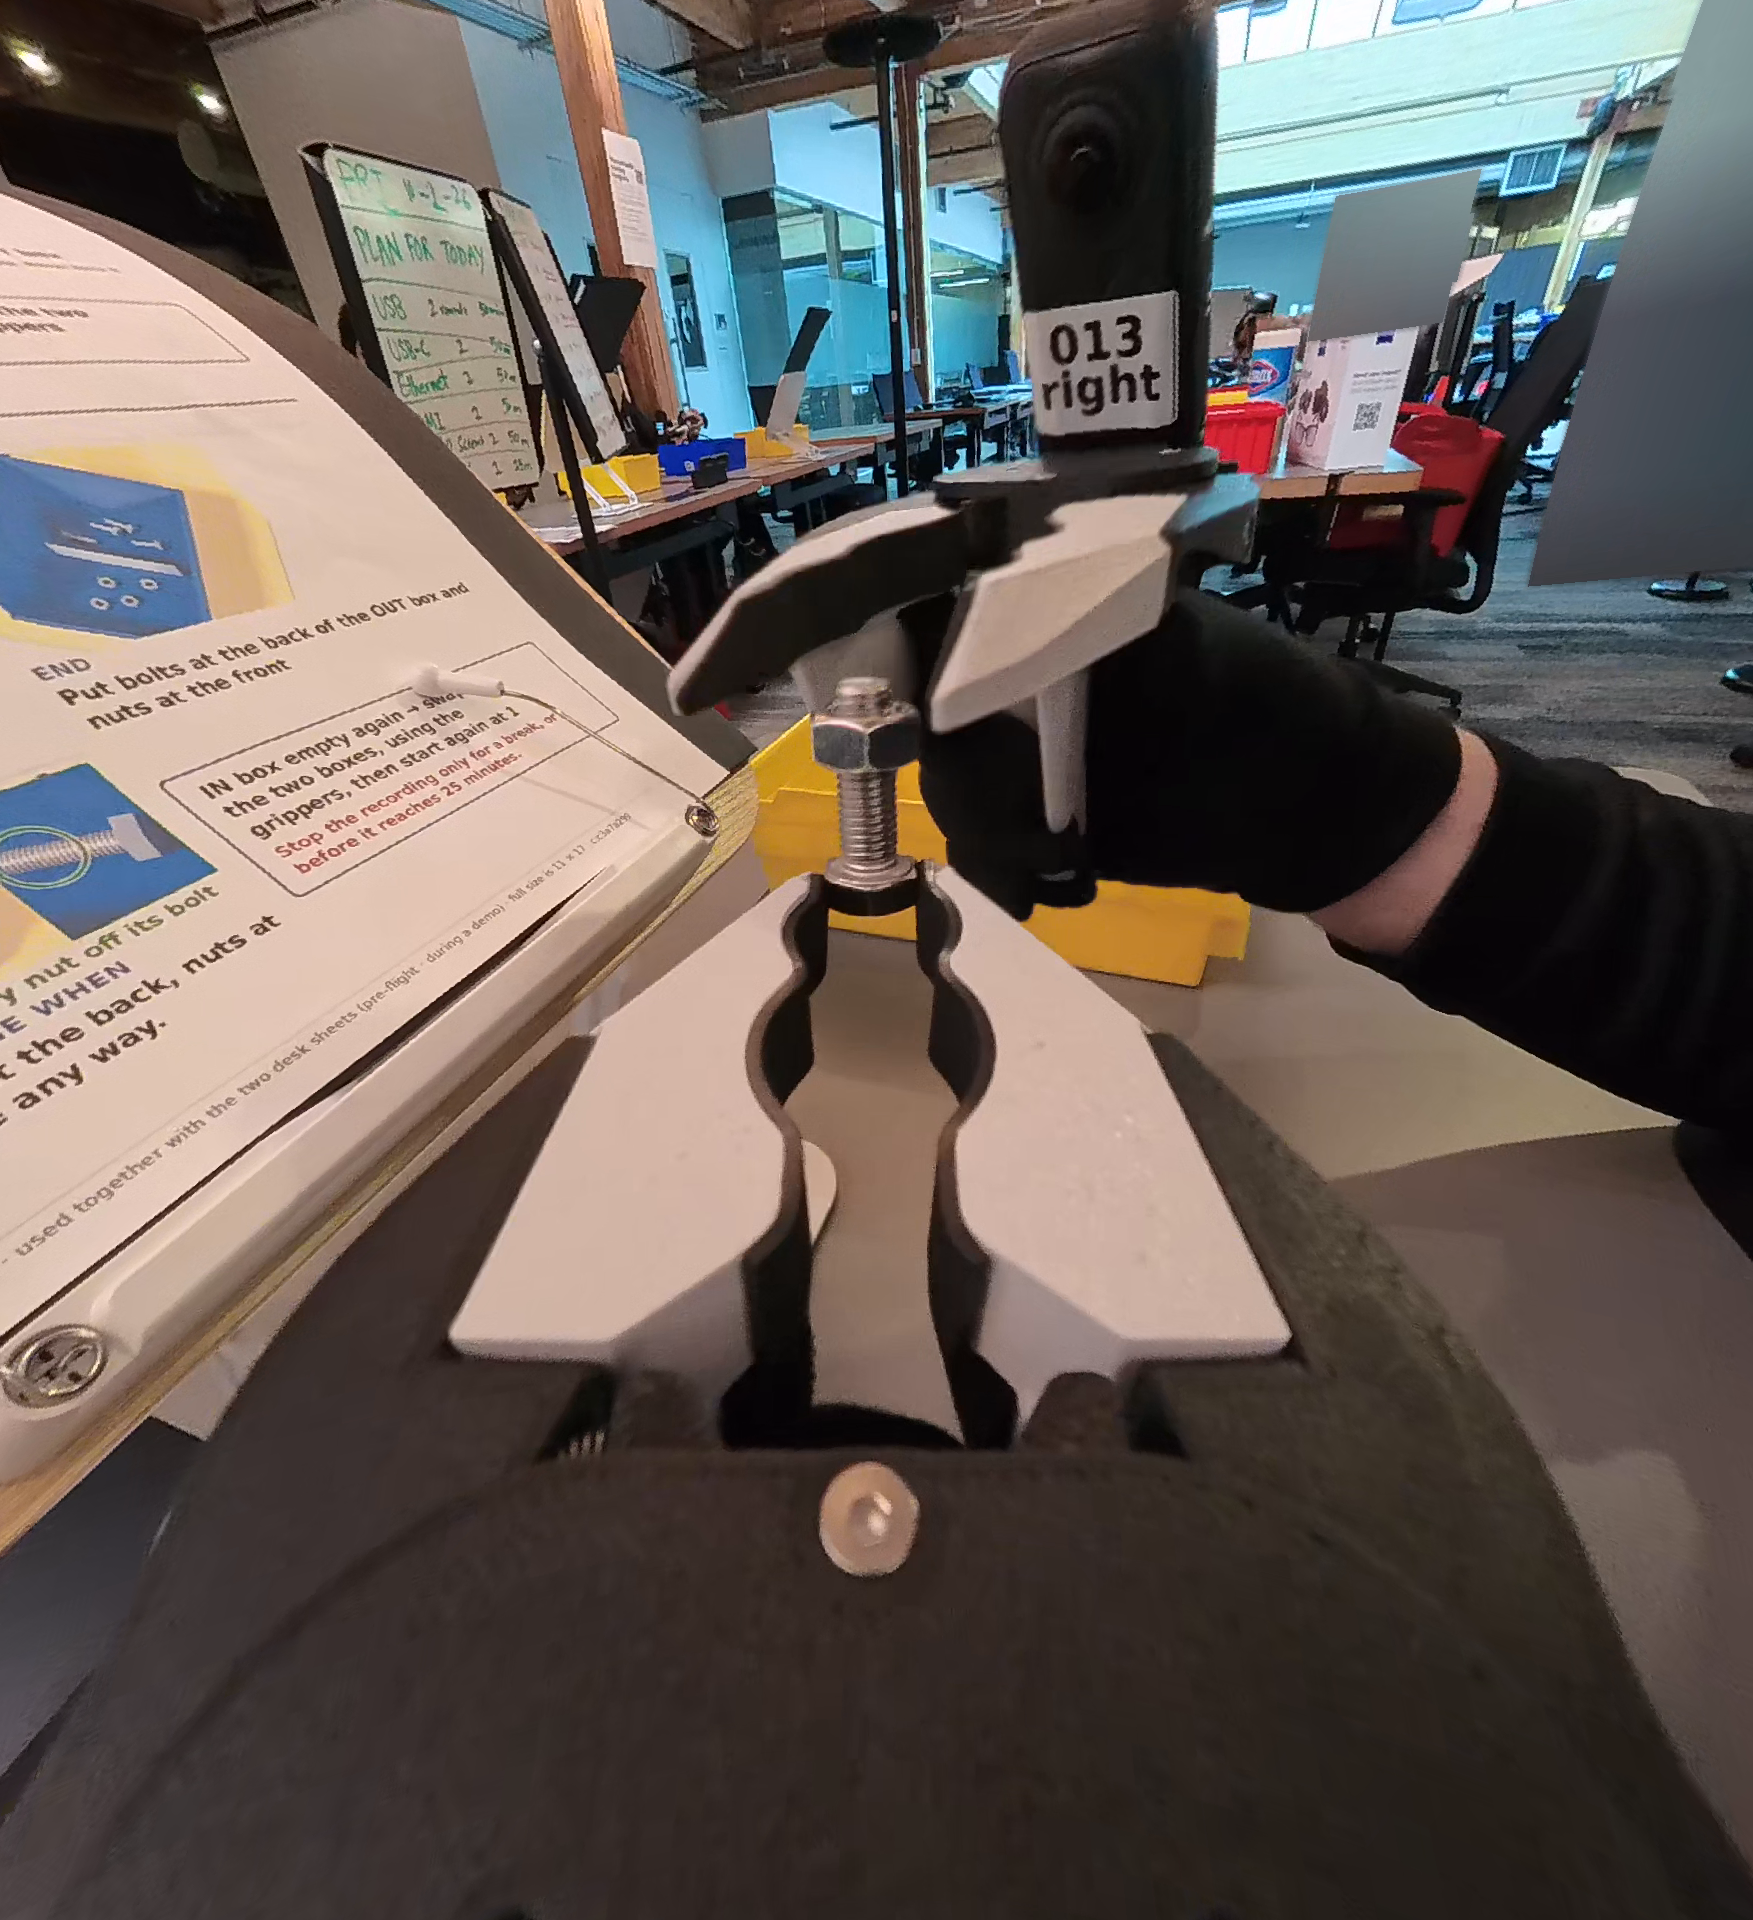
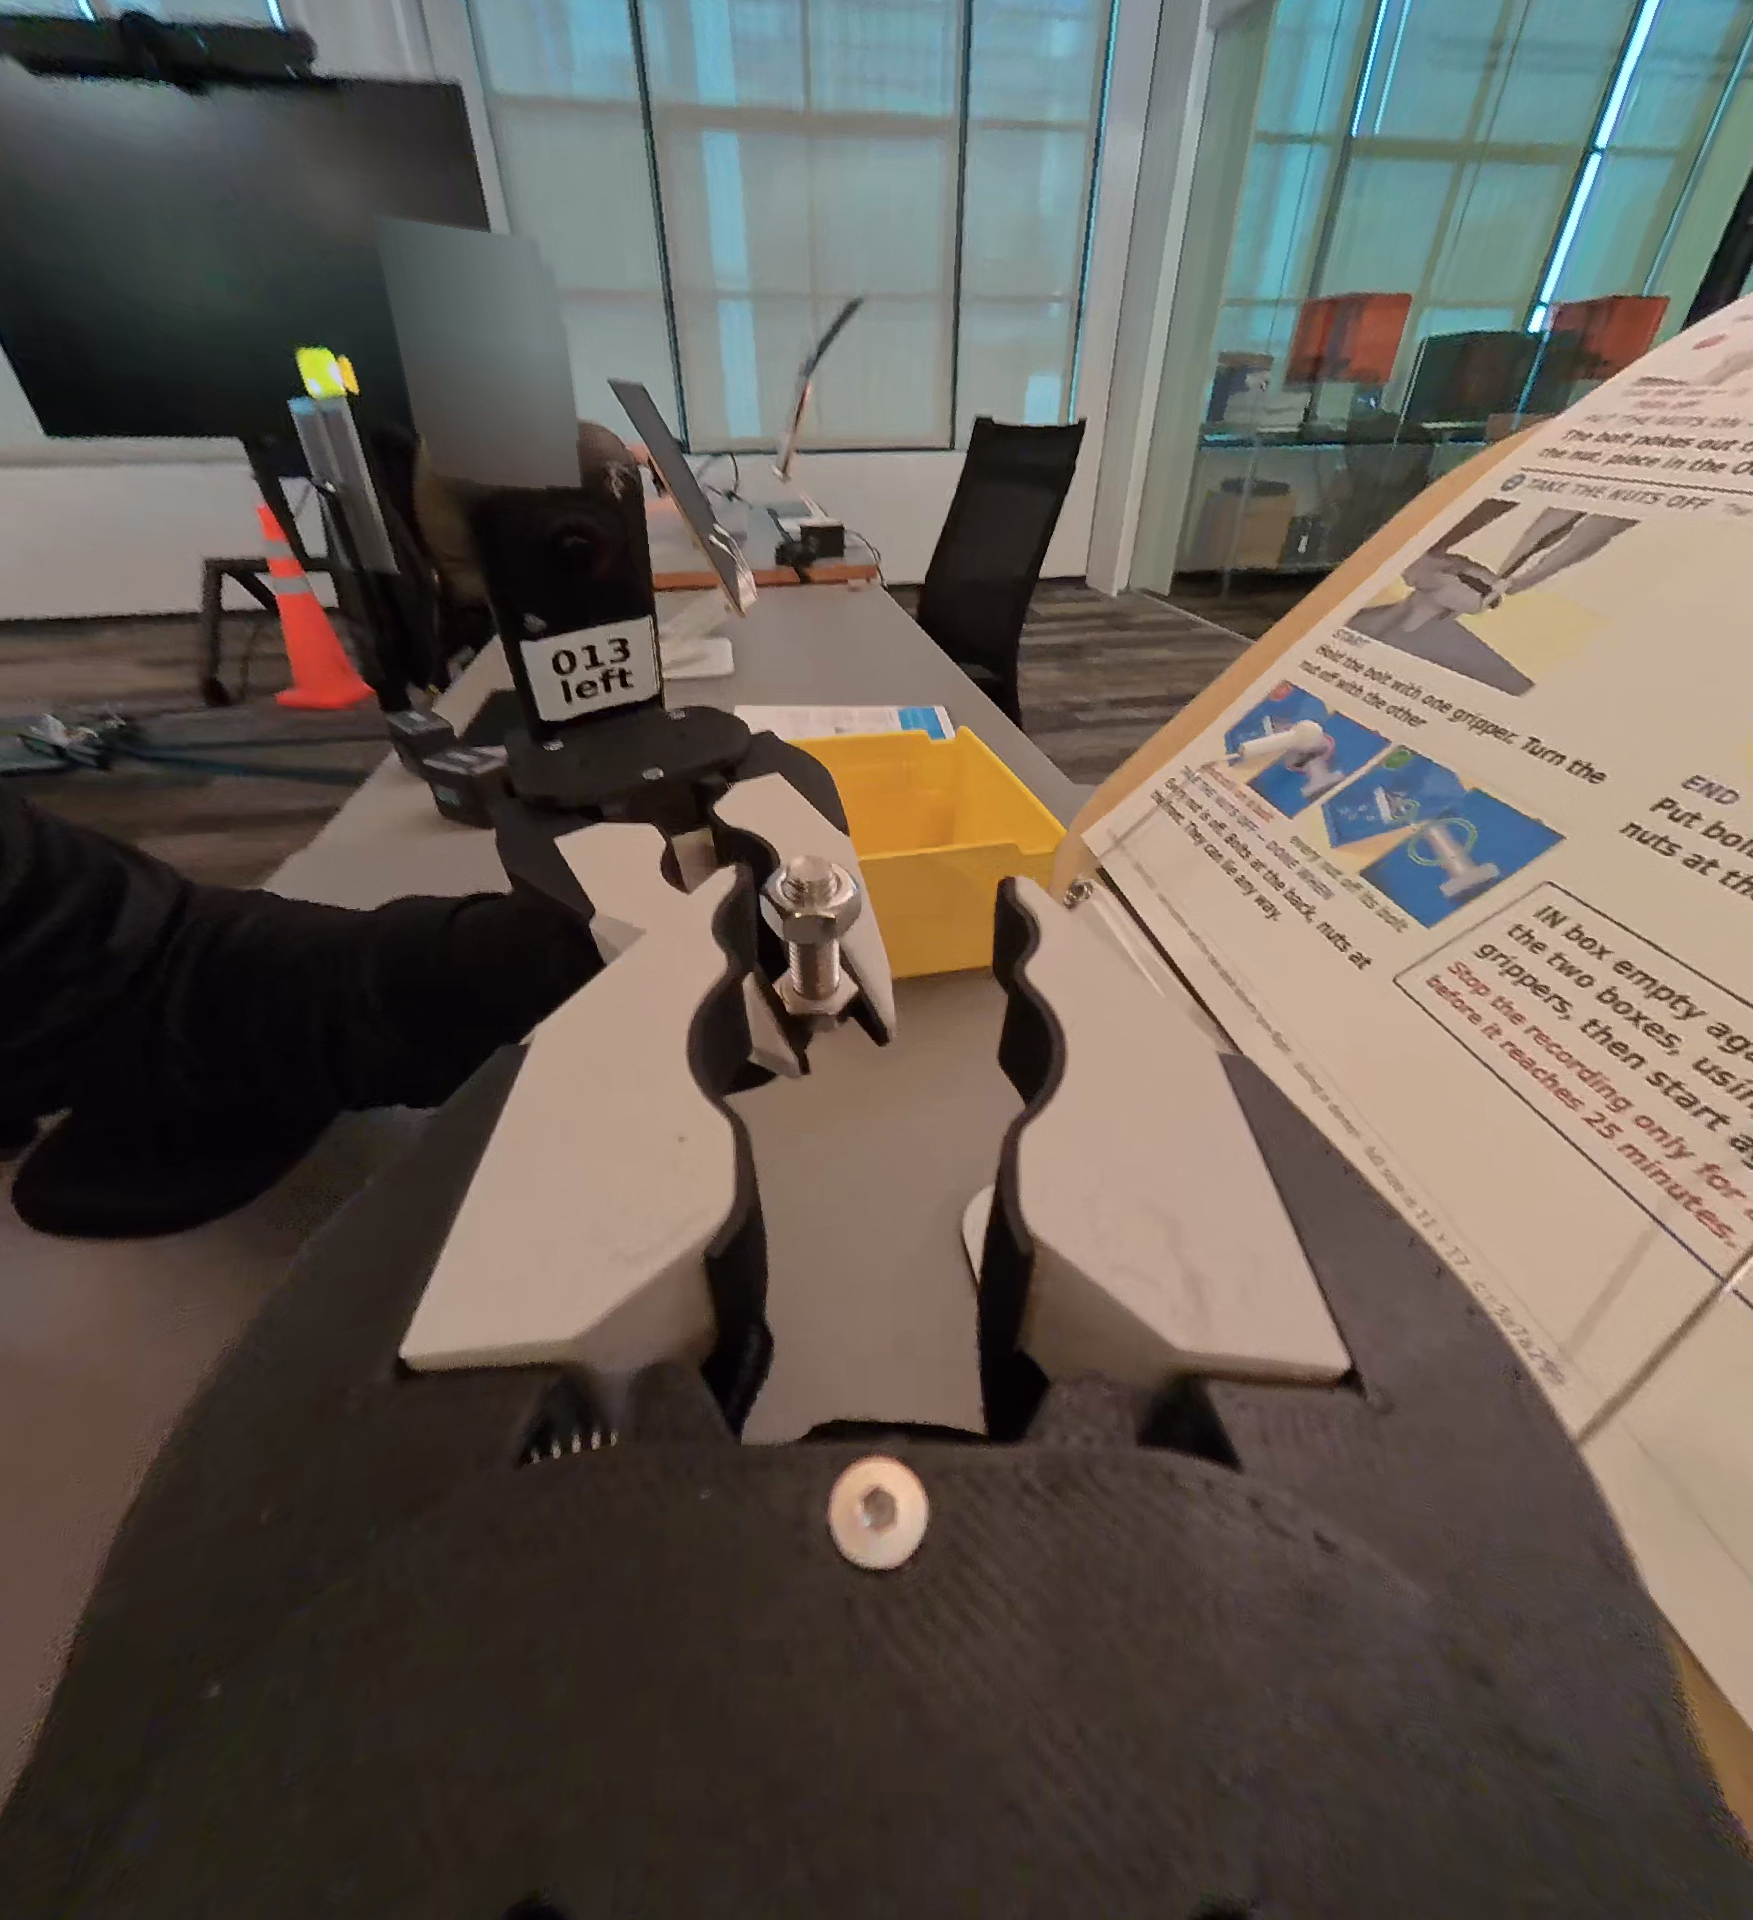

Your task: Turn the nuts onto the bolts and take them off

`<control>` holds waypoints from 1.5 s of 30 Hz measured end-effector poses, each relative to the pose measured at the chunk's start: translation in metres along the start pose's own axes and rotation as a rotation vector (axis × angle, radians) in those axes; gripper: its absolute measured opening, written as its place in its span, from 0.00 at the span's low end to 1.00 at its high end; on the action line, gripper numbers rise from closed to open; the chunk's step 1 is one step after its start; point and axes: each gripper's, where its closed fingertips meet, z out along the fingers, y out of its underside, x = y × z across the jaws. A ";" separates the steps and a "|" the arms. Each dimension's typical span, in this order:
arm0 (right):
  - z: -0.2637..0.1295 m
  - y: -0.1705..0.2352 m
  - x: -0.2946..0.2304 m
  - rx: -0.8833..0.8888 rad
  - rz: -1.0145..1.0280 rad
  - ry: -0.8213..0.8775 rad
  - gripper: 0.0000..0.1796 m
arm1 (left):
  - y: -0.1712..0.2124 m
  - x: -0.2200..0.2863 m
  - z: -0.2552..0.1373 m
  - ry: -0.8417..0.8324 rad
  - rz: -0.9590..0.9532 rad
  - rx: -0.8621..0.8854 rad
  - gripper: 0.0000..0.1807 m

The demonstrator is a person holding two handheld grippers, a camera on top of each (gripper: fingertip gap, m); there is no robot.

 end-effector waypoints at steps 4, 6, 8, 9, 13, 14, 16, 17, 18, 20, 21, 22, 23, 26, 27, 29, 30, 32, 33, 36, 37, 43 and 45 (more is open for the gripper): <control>0.000 0.004 0.003 -0.021 -0.018 0.015 0.24 | 0.001 0.000 0.000 0.004 -0.007 0.000 0.08; -0.001 0.004 0.004 -0.015 -0.006 0.014 0.25 | 0.001 0.000 0.000 0.003 -0.013 0.004 0.08; -0.003 0.004 0.005 -0.007 -0.001 0.012 0.25 | 0.000 0.000 -0.001 0.009 -0.018 0.012 0.08; -0.004 0.003 0.006 -0.001 -0.003 0.011 0.25 | -0.001 0.000 -0.001 0.011 -0.020 0.020 0.08; -0.015 0.010 0.021 -0.038 -0.003 0.076 0.22 | -0.008 0.001 -0.005 0.028 -0.037 0.058 0.08; -0.016 0.009 0.021 -0.029 0.000 0.071 0.23 | -0.008 0.001 -0.006 0.029 -0.040 0.063 0.08; -0.016 0.000 0.014 0.029 0.012 0.030 0.24 | -0.007 0.001 -0.005 0.034 -0.049 0.063 0.08; -0.015 -0.004 0.010 0.046 0.011 0.011 0.24 | -0.006 0.001 -0.004 0.033 -0.052 0.064 0.08; -0.013 -0.004 0.007 0.048 0.005 0.000 0.25 | -0.006 0.001 -0.004 0.036 -0.056 0.064 0.08; -0.007 -0.001 0.002 0.026 -0.014 -0.012 0.26 | -0.005 0.002 -0.003 0.040 -0.058 0.064 0.08; -0.005 0.000 0.001 0.018 -0.020 -0.015 0.26 | -0.005 0.003 -0.002 0.043 -0.059 0.065 0.08; -0.003 0.001 0.000 0.016 -0.022 -0.015 0.26 | -0.005 0.004 -0.002 0.046 -0.060 0.066 0.08; -0.002 0.002 0.000 0.017 -0.018 -0.013 0.25 | -0.005 0.004 -0.002 0.048 -0.059 0.066 0.08; -0.003 0.002 0.004 0.024 -0.007 -0.003 0.28 | -0.006 0.006 -0.002 0.051 -0.052 0.067 0.08; -0.004 0.001 0.005 0.026 -0.005 0.000 0.28 | -0.006 0.005 -0.003 0.050 -0.050 0.069 0.08; -0.008 0.004 0.013 0.012 0.002 0.036 0.26 | -0.007 0.003 -0.004 0.043 -0.056 0.073 0.08; -0.010 0.009 0.021 -0.019 0.005 0.082 0.26 | -0.008 0.002 -0.005 0.045 -0.062 0.083 0.08; -0.012 0.014 0.025 -0.045 -0.002 0.102 0.24 | -0.010 0.002 -0.007 0.056 -0.077 0.101 0.08; -0.012 0.010 0.021 -0.022 -0.003 0.073 0.24 | -0.010 0.002 -0.007 0.056 -0.076 0.102 0.08; -0.011 -0.005 0.005 0.058 -0.013 0.000 0.25 | -0.008 0.003 -0.005 0.058 -0.074 0.094 0.08; -0.010 -0.005 0.004 0.053 -0.019 -0.004 0.25 | -0.007 0.003 -0.004 0.060 -0.076 0.093 0.08; -0.006 0.000 0.005 0.035 -0.011 0.005 0.26 | -0.007 0.005 -0.004 0.066 -0.076 0.094 0.08; -0.009 0.002 0.015 0.025 -0.004 0.051 0.18 | -0.009 0.004 -0.006 0.069 -0.080 0.106 0.08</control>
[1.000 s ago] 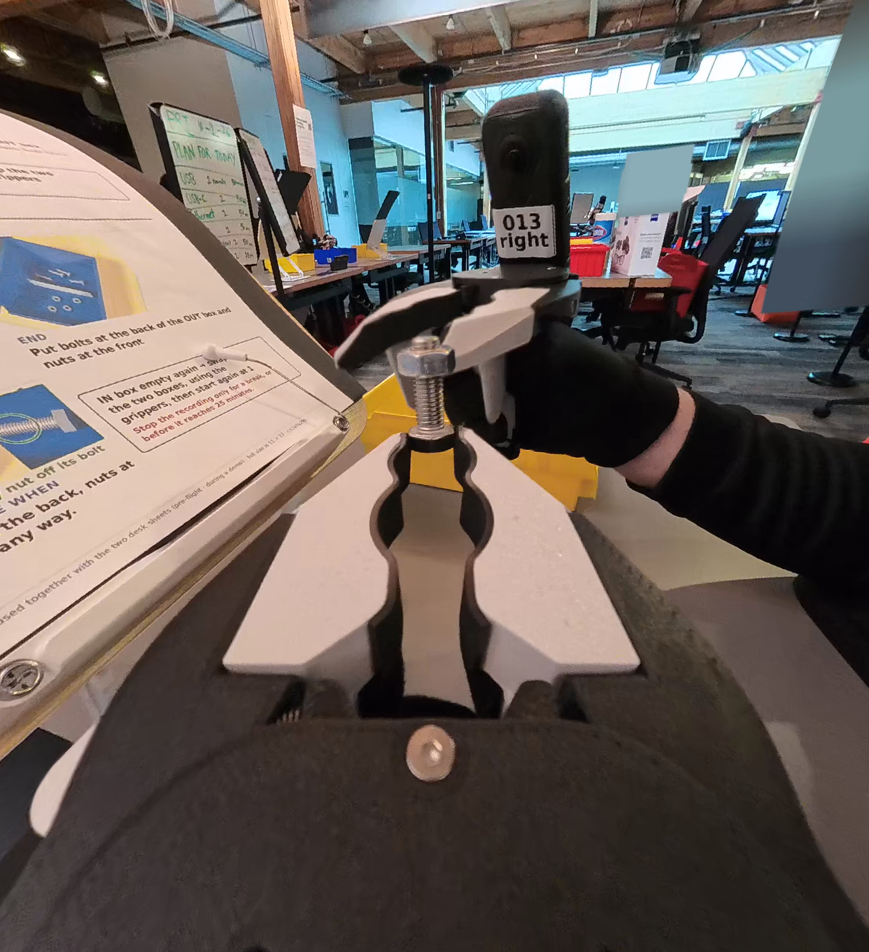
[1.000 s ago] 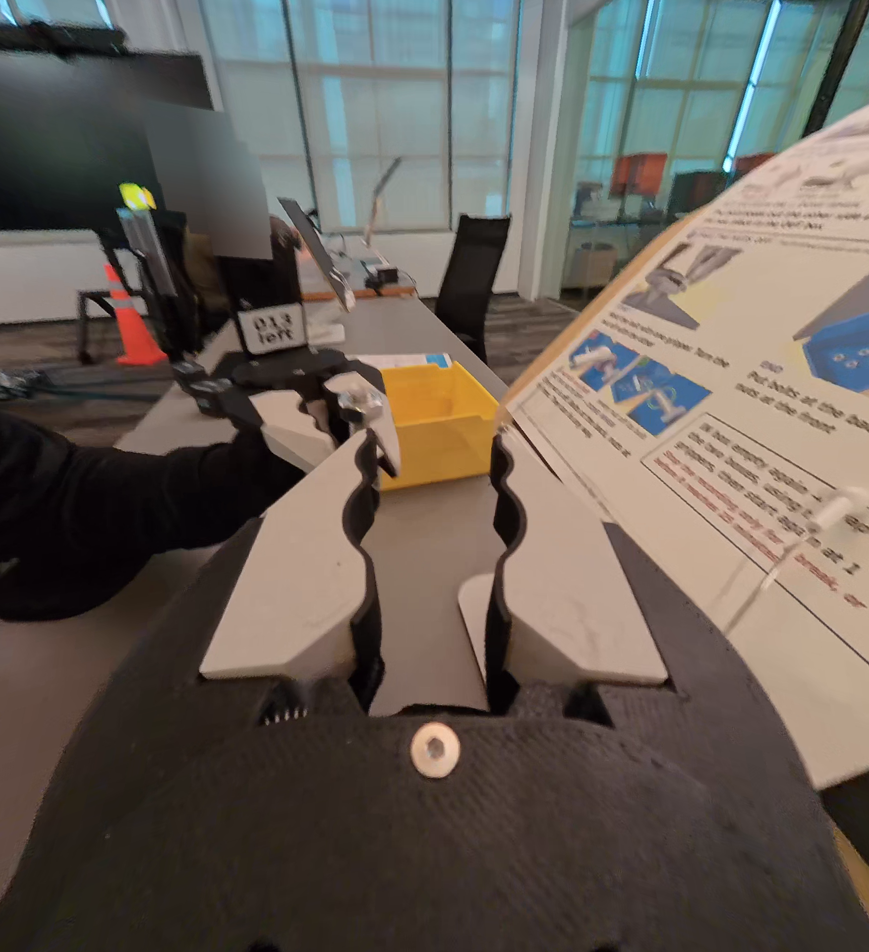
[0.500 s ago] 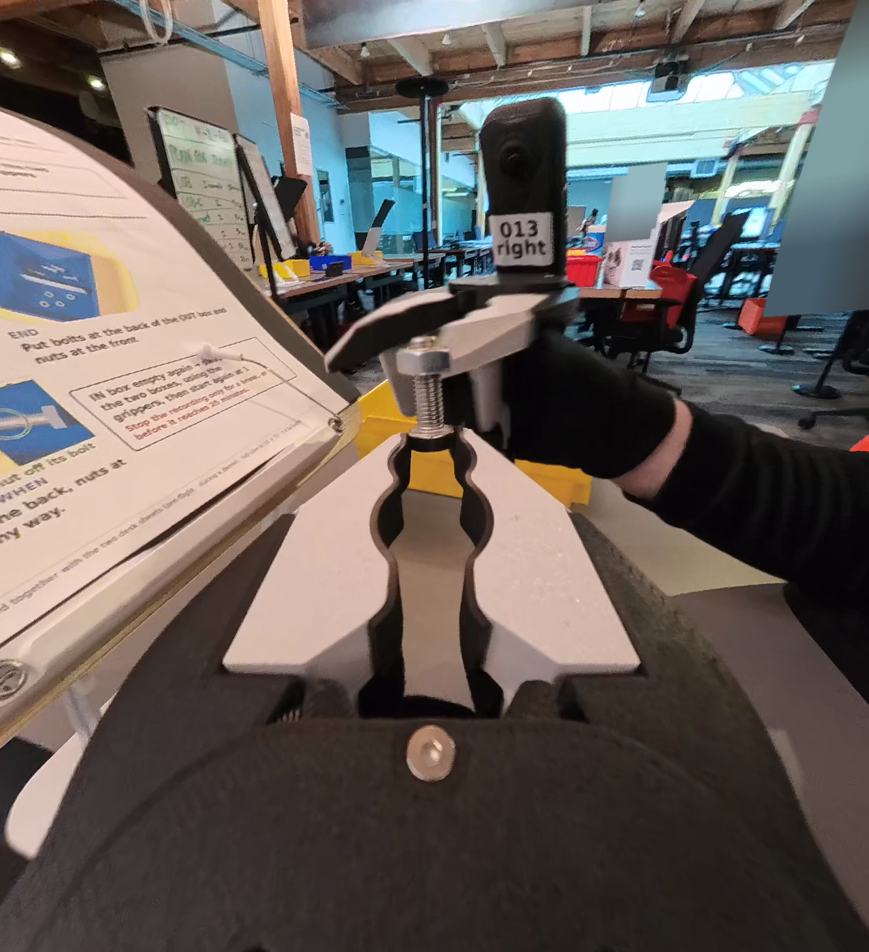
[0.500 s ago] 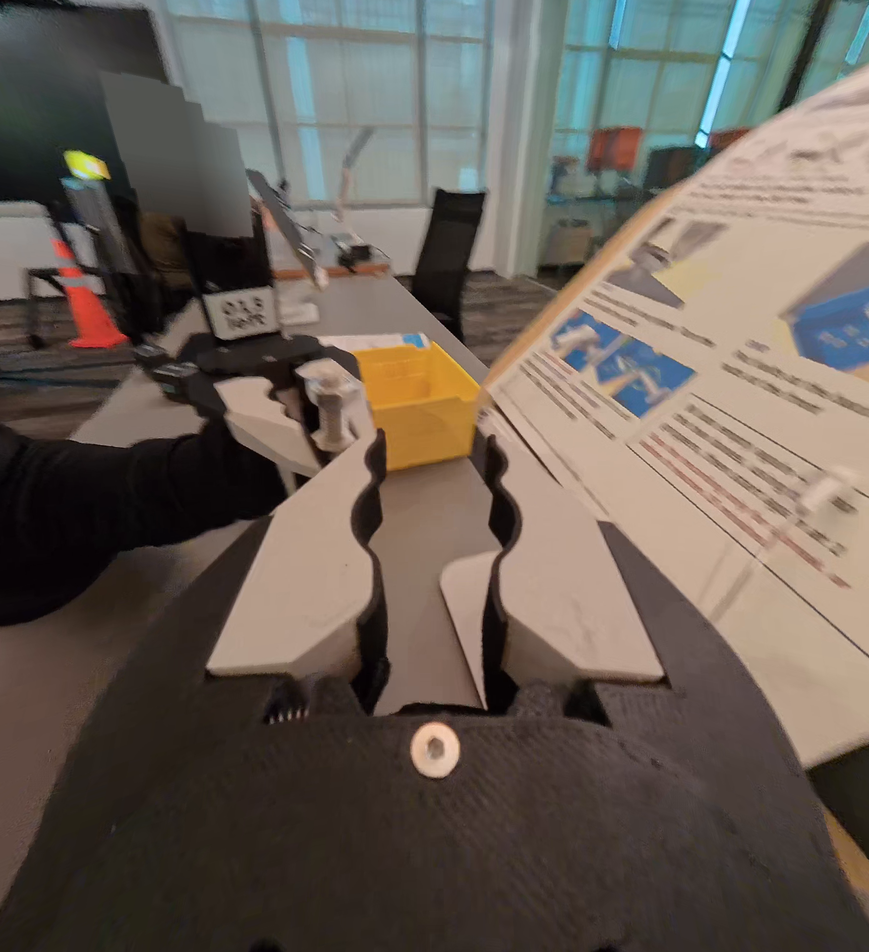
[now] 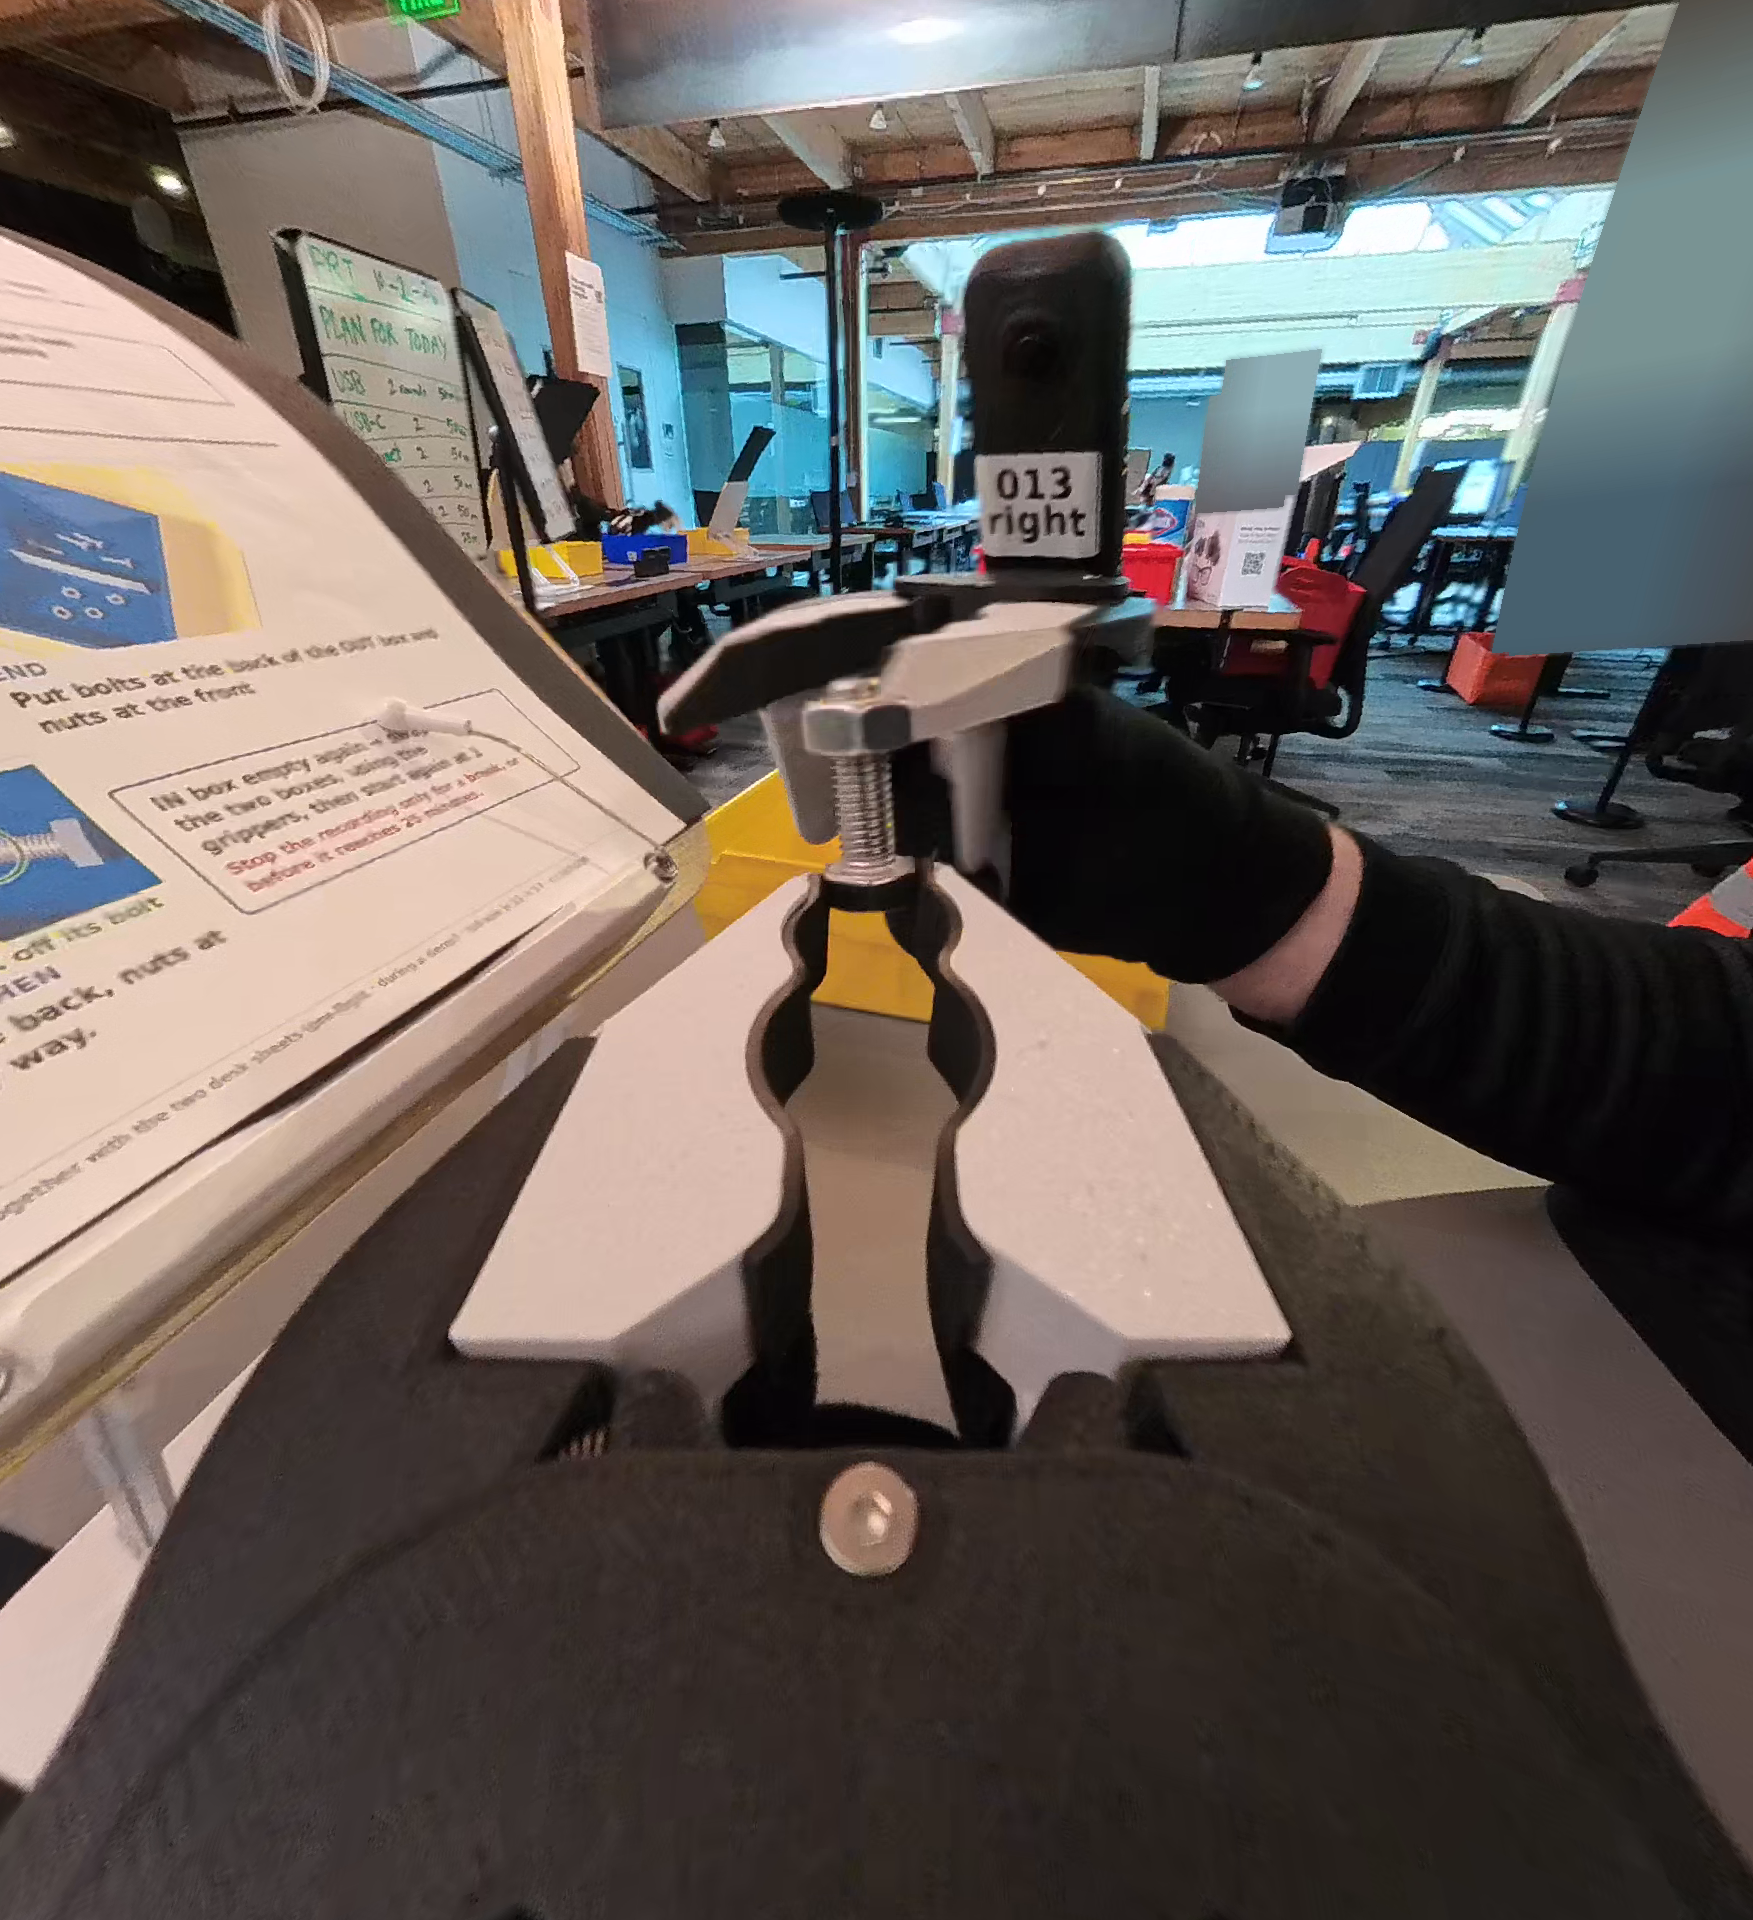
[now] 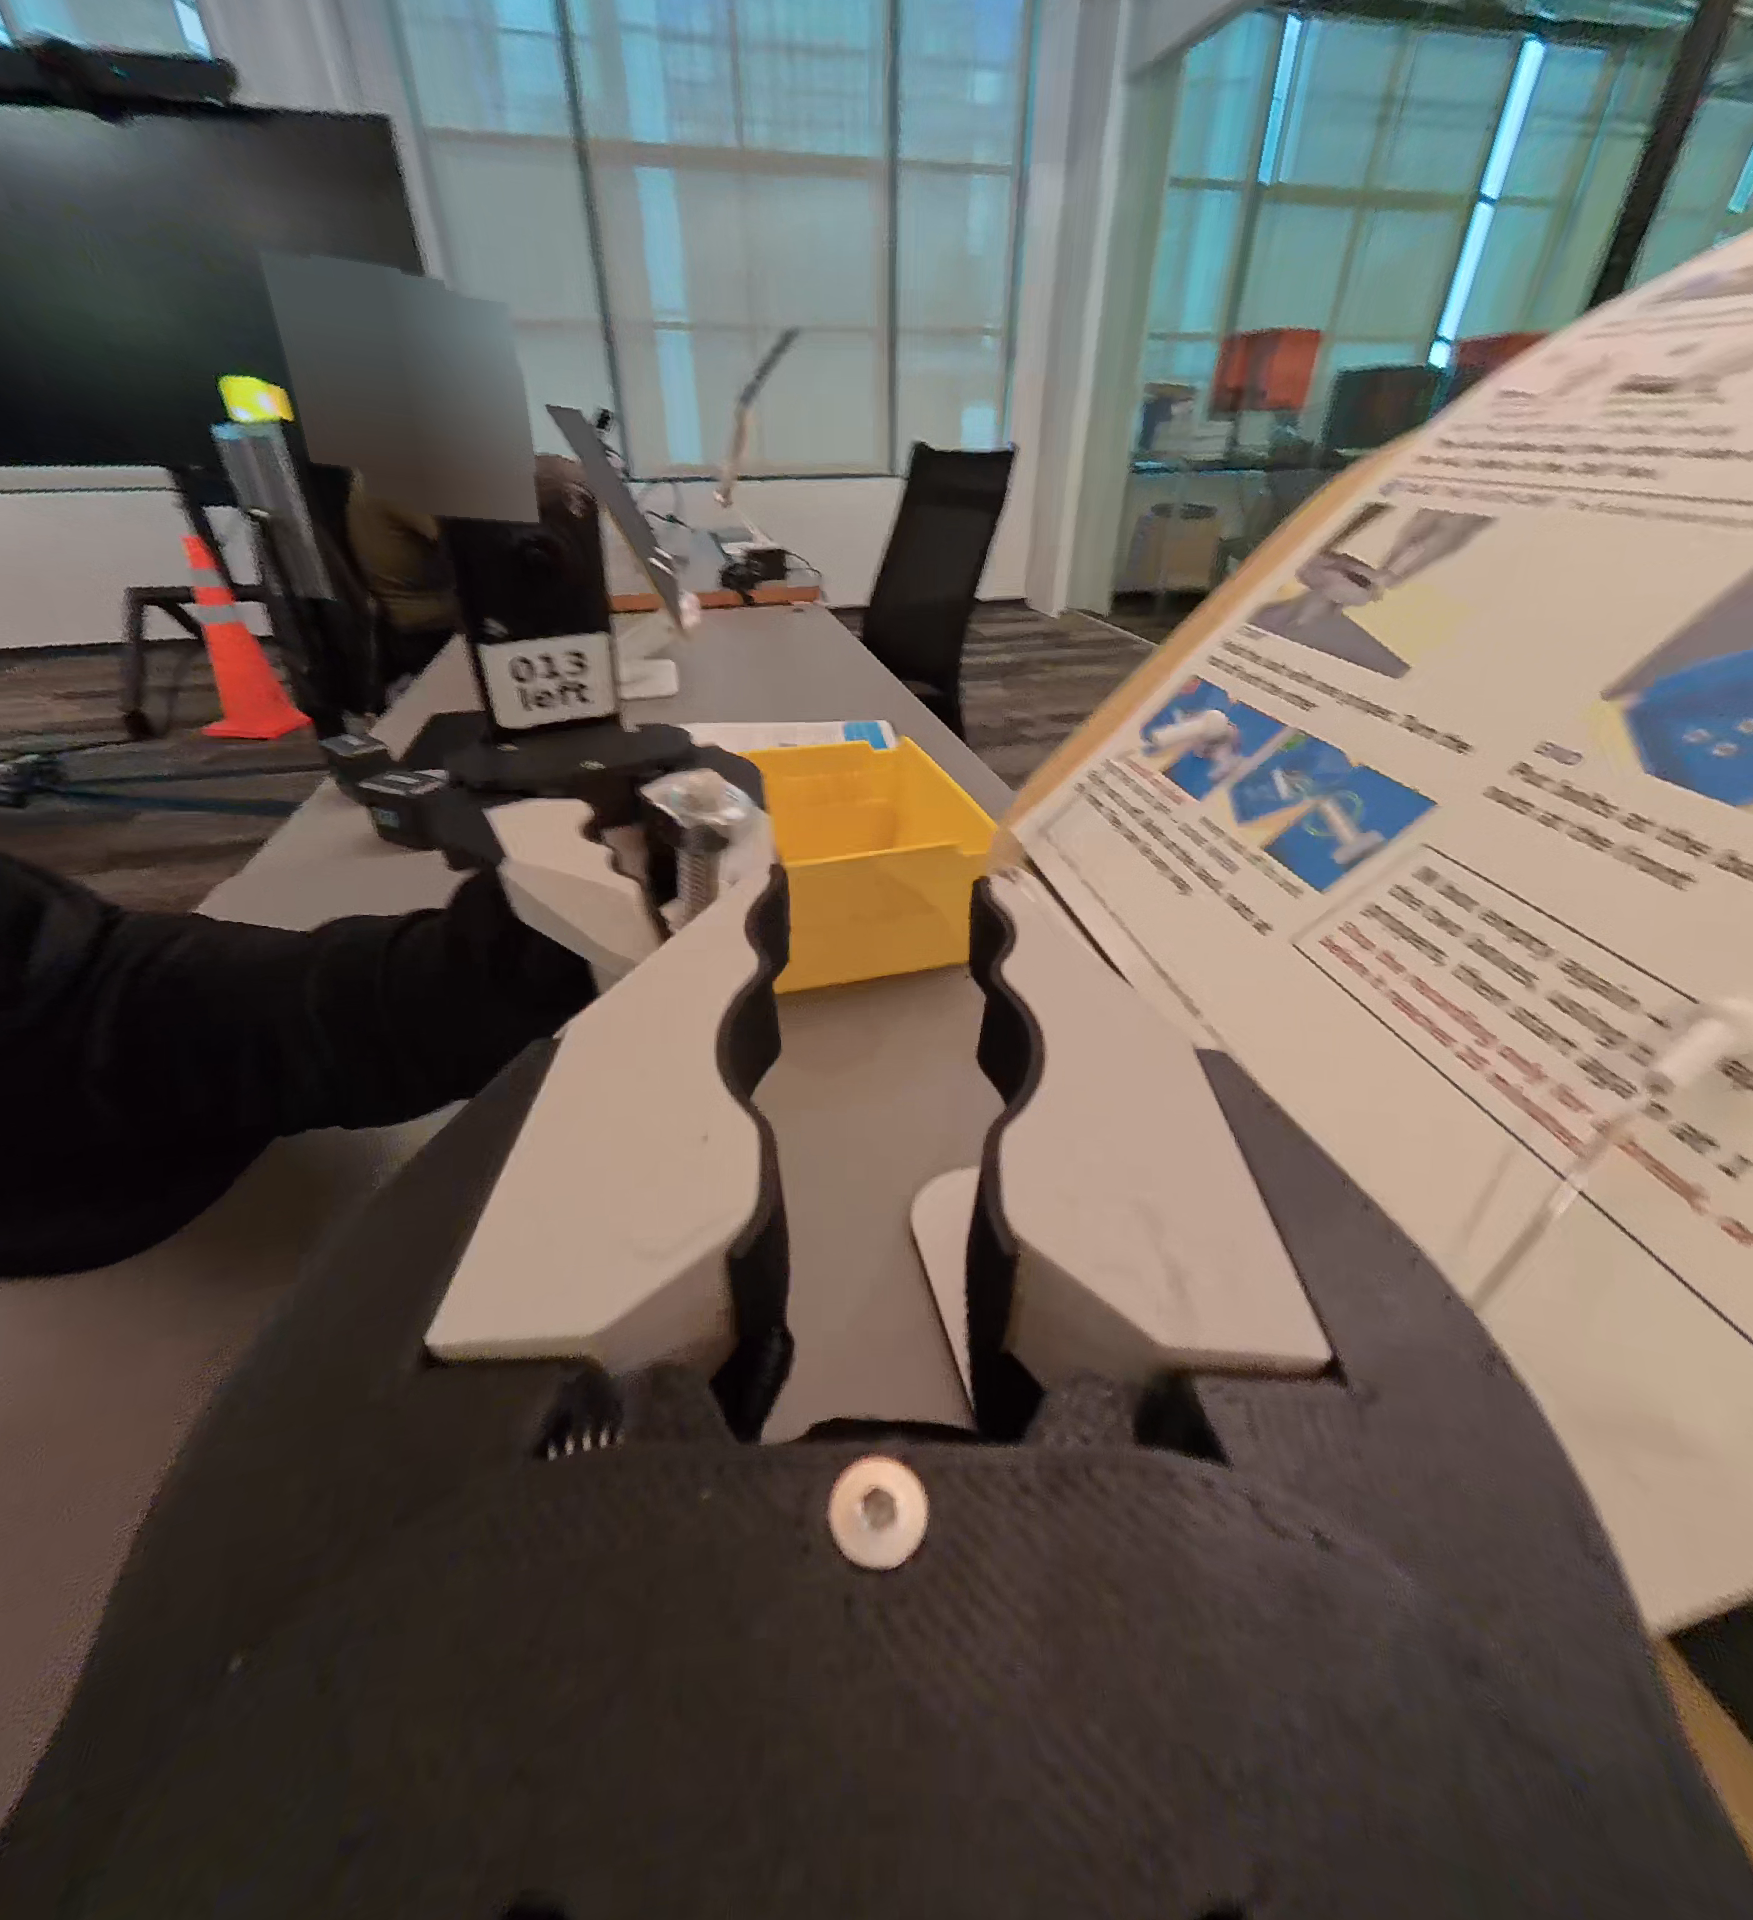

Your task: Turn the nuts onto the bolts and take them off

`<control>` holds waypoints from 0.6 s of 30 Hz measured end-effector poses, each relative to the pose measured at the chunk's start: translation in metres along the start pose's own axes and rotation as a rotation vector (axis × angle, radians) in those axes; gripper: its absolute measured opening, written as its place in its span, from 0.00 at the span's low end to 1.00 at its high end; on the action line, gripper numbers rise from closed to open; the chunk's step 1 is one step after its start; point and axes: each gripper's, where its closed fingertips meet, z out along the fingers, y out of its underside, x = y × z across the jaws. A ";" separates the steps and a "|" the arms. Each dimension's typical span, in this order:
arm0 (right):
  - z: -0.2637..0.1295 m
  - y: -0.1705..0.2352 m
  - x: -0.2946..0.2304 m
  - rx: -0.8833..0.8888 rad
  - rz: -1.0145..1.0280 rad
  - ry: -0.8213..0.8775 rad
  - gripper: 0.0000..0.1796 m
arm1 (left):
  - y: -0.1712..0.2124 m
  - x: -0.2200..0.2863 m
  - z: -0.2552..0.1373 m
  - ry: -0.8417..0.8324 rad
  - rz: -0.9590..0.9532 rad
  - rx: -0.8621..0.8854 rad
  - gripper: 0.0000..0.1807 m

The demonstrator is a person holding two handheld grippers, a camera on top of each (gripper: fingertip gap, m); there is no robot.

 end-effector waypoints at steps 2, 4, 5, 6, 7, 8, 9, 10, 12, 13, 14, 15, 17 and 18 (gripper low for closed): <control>-0.003 0.003 0.006 -0.016 0.009 0.020 0.20 | -0.003 0.001 -0.001 0.009 -0.002 0.012 0.08; -0.005 -0.003 0.002 0.021 0.014 -0.007 0.22 | -0.002 0.001 -0.001 0.010 -0.001 0.007 0.08; -0.005 -0.006 -0.002 0.039 0.013 -0.027 0.22 | 0.000 0.002 0.000 0.010 -0.003 0.003 0.08; -0.004 -0.009 -0.007 0.049 0.007 -0.046 0.23 | 0.001 0.001 0.001 0.009 -0.003 0.001 0.08; -0.003 -0.010 -0.010 0.051 -0.003 -0.058 0.24 | 0.001 0.002 0.001 0.010 -0.006 0.001 0.08; -0.001 -0.010 -0.013 0.048 -0.013 -0.066 0.24 | 0.002 0.002 0.002 0.012 -0.009 0.001 0.08; 0.000 -0.010 -0.016 0.043 -0.020 -0.074 0.24 | 0.002 0.002 0.002 0.013 -0.008 0.000 0.08; 0.002 -0.009 -0.017 0.036 -0.022 -0.076 0.24 | 0.002 0.003 0.002 0.013 -0.006 0.000 0.08; 0.003 -0.006 -0.016 0.023 -0.018 -0.072 0.25 | 0.001 0.003 0.002 0.016 -0.005 0.001 0.08; 0.003 -0.005 -0.014 0.024 -0.012 -0.066 0.25 | 0.001 0.003 0.002 0.014 -0.003 0.000 0.08; 0.002 -0.005 -0.010 0.027 -0.006 -0.049 0.25 | 0.001 0.003 0.002 0.012 -0.003 0.000 0.08; 0.000 -0.005 -0.005 0.025 -0.003 -0.021 0.17 | 0.000 0.002 0.001 0.011 -0.009 0.004 0.08; -0.004 -0.002 0.003 0.015 0.003 0.011 0.17 | -0.003 0.003 -0.001 0.028 -0.010 0.019 0.08; -0.005 -0.003 0.002 0.021 0.010 -0.002 0.19 | -0.003 0.003 -0.001 0.023 -0.007 0.017 0.08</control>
